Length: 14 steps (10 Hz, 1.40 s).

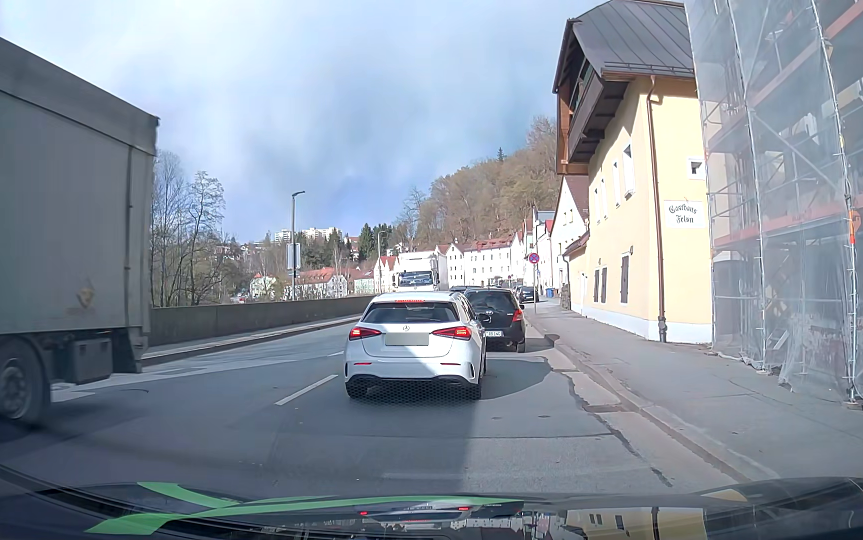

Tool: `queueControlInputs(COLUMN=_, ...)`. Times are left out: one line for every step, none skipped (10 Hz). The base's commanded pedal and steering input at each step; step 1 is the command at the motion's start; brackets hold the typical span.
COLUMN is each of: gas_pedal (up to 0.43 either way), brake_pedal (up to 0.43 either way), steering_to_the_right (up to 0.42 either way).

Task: Follow the waypoints while adhering to traffic rules and regulations

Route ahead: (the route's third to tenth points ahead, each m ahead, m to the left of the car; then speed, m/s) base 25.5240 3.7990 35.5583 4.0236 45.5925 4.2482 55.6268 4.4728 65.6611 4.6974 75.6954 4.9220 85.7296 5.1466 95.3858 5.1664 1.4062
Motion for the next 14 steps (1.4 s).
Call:
queueControlInputs(gas_pedal=0.000, brake_pedal=0.159, steering_to_the_right=0.015)
queueControlInputs(gas_pedal=0.000, brake_pedal=0.165, steering_to_the_right=0.015)
queueControlInputs(gas_pedal=0.000, brake_pedal=0.165, steering_to_the_right=0.015)
queueControlInputs(gas_pedal=0.000, brake_pedal=0.165, steering_to_the_right=0.015)
queueControlInputs(gas_pedal=0.000, brake_pedal=0.165, steering_to_the_right=0.014)
queueControlInputs(gas_pedal=0.000, brake_pedal=0.165, steering_to_the_right=0.014)
queueControlInputs(gas_pedal=0.000, brake_pedal=0.165, steering_to_the_right=0.014)
queueControlInputs(gas_pedal=0.000, brake_pedal=0.152, steering_to_the_right=0.013)
queueControlInputs(gas_pedal=0.000, brake_pedal=0.146, steering_to_the_right=0.014)
queueControlInputs(gas_pedal=0.000, brake_pedal=0.134, steering_to_the_right=0.013)
queueControlInputs(gas_pedal=0.000, brake_pedal=0.134, steering_to_the_right=0.013)
queueControlInputs(gas_pedal=0.000, brake_pedal=0.134, steering_to_the_right=0.013)
queueControlInputs(gas_pedal=0.000, brake_pedal=0.128, steering_to_the_right=0.013)
queueControlInputs(gas_pedal=0.000, brake_pedal=0.122, steering_to_the_right=0.013)
